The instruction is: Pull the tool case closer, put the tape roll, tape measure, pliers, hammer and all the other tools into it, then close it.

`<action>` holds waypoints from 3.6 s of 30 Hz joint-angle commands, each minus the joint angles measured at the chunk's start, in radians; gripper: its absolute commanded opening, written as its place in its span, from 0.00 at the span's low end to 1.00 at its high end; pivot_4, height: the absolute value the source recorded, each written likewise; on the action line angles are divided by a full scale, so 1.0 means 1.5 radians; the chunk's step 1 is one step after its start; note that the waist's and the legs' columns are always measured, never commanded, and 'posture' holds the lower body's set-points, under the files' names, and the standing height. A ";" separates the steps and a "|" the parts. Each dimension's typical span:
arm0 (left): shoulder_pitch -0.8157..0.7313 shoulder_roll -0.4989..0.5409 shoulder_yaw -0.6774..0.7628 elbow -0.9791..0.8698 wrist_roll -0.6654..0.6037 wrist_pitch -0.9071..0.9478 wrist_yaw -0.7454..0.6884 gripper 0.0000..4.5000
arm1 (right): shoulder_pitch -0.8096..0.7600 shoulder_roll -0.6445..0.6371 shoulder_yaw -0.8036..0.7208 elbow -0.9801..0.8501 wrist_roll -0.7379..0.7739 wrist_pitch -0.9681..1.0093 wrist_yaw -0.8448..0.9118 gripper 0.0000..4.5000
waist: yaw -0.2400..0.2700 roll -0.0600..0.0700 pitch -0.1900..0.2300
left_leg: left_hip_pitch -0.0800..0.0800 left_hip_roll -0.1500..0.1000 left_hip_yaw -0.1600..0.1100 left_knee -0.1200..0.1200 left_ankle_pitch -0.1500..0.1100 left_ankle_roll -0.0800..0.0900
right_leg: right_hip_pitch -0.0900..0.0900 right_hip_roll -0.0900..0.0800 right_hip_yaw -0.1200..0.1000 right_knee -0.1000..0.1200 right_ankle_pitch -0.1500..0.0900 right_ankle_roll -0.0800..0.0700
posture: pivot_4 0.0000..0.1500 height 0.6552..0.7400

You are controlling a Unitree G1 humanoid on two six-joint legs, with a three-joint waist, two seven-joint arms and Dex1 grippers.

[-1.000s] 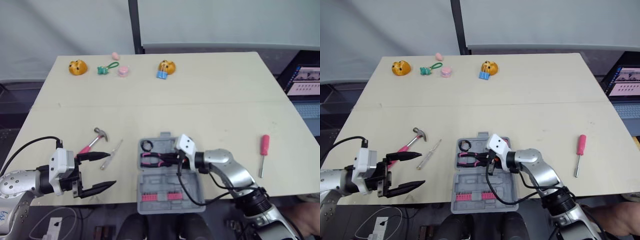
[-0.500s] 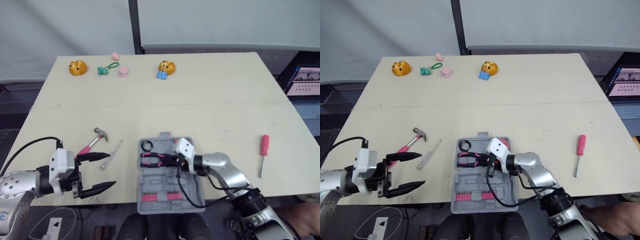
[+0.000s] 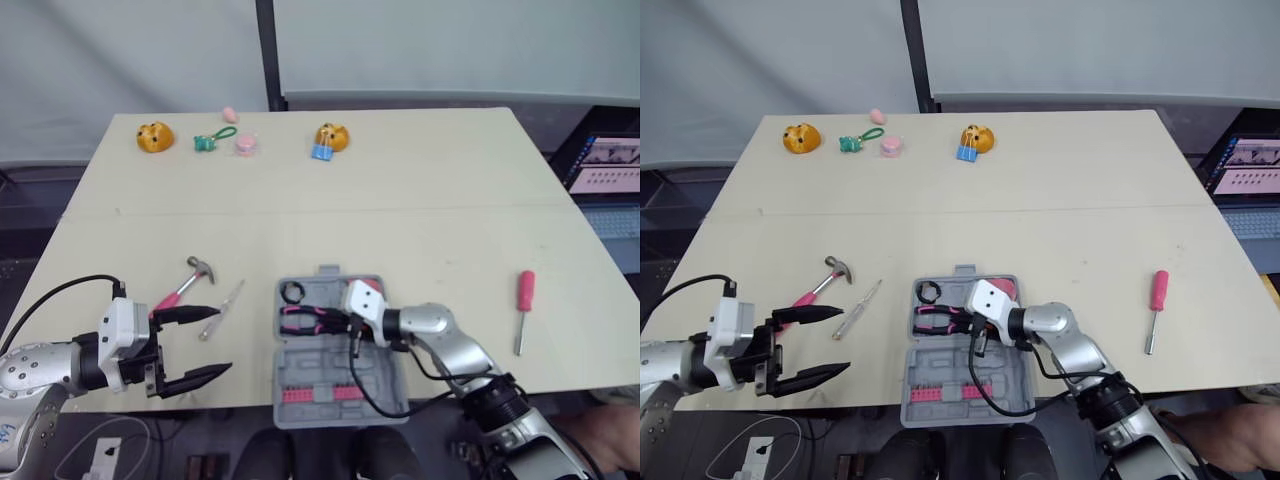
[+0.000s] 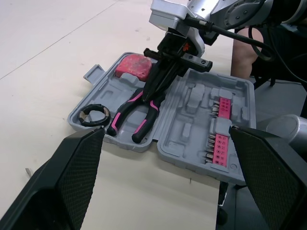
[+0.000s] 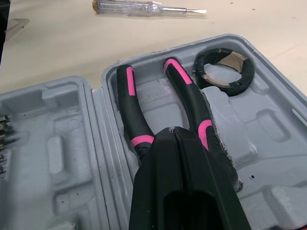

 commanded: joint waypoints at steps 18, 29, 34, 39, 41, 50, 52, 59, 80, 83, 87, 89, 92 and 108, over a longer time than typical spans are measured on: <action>-0.005 0.005 0.002 -0.016 -0.001 -0.005 -0.001 1.00 | 0.025 -0.028 0.016 0.038 -0.056 0.062 -0.028 0.01 | 0.001 -0.004 -0.010 | 0.001 0.000 -0.001 0.000 0.000 -0.001 | 0.001 0.000 0.000 0.001 -0.001 -0.002 | 1.00 0.15; -0.064 -0.002 -0.025 0.056 0.019 -0.018 -0.018 1.00 | 0.137 -0.168 -0.278 -0.440 0.179 0.296 0.000 0.01 | 0.016 0.002 -0.005 | -0.002 0.000 -0.001 -0.001 -0.001 0.000 | 0.000 0.000 -0.001 -0.002 -0.001 -0.002 | 1.00 0.15; -0.019 -0.018 -0.025 0.073 0.041 -0.017 0.014 1.00 | 0.358 -0.235 -0.421 -0.518 0.217 0.277 0.030 0.01 | 0.020 0.003 -0.001 | -0.001 0.000 -0.001 -0.002 -0.001 0.000 | 0.001 0.001 -0.001 -0.003 -0.001 -0.002 | 1.00 0.15; 0.038 -0.029 -0.008 0.082 0.048 -0.033 0.014 1.00 | 0.512 -0.239 -0.496 -0.515 0.242 0.253 0.038 0.01 | 0.024 0.002 0.000 | -0.001 0.000 -0.001 -0.001 -0.001 0.001 | 0.002 0.000 -0.001 -0.004 -0.001 -0.001 | 1.00 0.15; 0.055 -0.030 0.002 0.090 0.044 -0.034 0.010 1.00 | 0.559 -0.242 -0.511 -0.512 0.247 0.245 0.040 0.01 | 0.024 0.002 0.000 | 0.000 0.001 -0.001 -0.001 -0.001 0.001 | 0.002 0.001 -0.001 -0.004 -0.001 -0.001 | 1.00 0.15; 0.114 -0.031 0.033 0.106 0.044 -0.045 -0.004 1.00 | 0.655 -0.237 -0.528 -0.496 0.252 0.188 0.044 0.94 | 0.033 0.002 0.000 | -0.001 0.001 -0.001 -0.001 -0.001 0.001 | 0.002 0.000 0.000 -0.005 -0.001 -0.001 | 1.00 0.15; 0.122 -0.034 0.037 0.107 0.047 -0.051 -0.003 1.00 | 0.658 -0.237 -0.526 -0.476 0.249 0.167 0.046 0.98 | 0.034 0.002 0.000 | -0.001 0.001 -0.001 -0.001 -0.002 0.001 | 0.002 0.000 0.000 -0.006 -0.001 -0.001 | 1.00 0.15; 0.114 -0.039 0.030 0.095 0.070 -0.038 0.052 1.00 | 0.659 -0.260 -0.514 -0.438 0.218 0.132 0.039 0.93 | 0.035 0.002 0.000 | -0.001 0.001 -0.001 -0.001 -0.002 0.001 | 0.002 0.000 0.000 -0.006 -0.001 -0.001 | 1.00 0.15; -0.117 -0.011 -0.193 0.169 0.190 0.004 0.035 0.01 | 0.398 -0.320 -0.361 -0.345 0.151 0.177 0.000 0.00 | 0.035 0.002 0.000 | -0.001 0.000 0.000 0.001 -0.001 0.001 | 0.002 0.001 -0.001 -0.003 0.000 -0.001 | 1.00 0.15; -0.157 -0.022 -0.237 0.174 0.204 0.022 0.034 0.01 | 0.360 -0.327 -0.327 -0.328 0.146 0.200 0.009 0.00 | 0.034 0.002 0.000 | -0.001 0.000 0.000 0.001 -0.001 0.001 | 0.001 0.001 -0.001 -0.002 0.000 -0.001 | 1.00 0.15; -0.204 -0.037 -0.284 0.190 0.226 0.049 0.042 0.01 | 0.324 -0.327 -0.298 -0.315 0.143 0.224 0.003 0.00 | 0.034 0.001 0.000 | -0.001 0.000 0.000 0.001 -0.001 0.001 | 0.001 0.001 -0.001 -0.002 0.000 -0.001 | 1.00 0.15; -0.222 -0.044 -0.304 0.201 0.240 0.050 0.043 0.01 | 0.316 -0.330 -0.288 -0.312 0.141 0.224 0.007 0.00 | 0.034 0.001 0.000 | -0.001 0.000 0.000 0.001 -0.001 0.001 | 0.001 0.001 -0.001 -0.002 0.000 -0.001 | 1.00 0.15; -0.257 -0.066 -0.337 0.219 0.253 0.070 0.050 0.01 | 0.304 -0.331 -0.272 -0.306 0.134 0.226 0.009 0.00 | 0.034 0.001 0.000 | -0.001 0.000 0.000 0.001 0.000 0.001 | 0.001 0.001 -0.001 -0.001 0.000 -0.001 | 1.00 0.15; -0.345 -0.143 -0.389 0.263 0.297 0.072 0.080 0.01 | 0.239 -0.297 -0.206 -0.290 0.122 0.228 0.000 0.00 | 0.034 0.001 0.000 | -0.001 0.000 0.000 0.002 0.001 0.000 | 0.001 0.001 -0.001 0.000 0.000 -0.001 | 1.00 0.15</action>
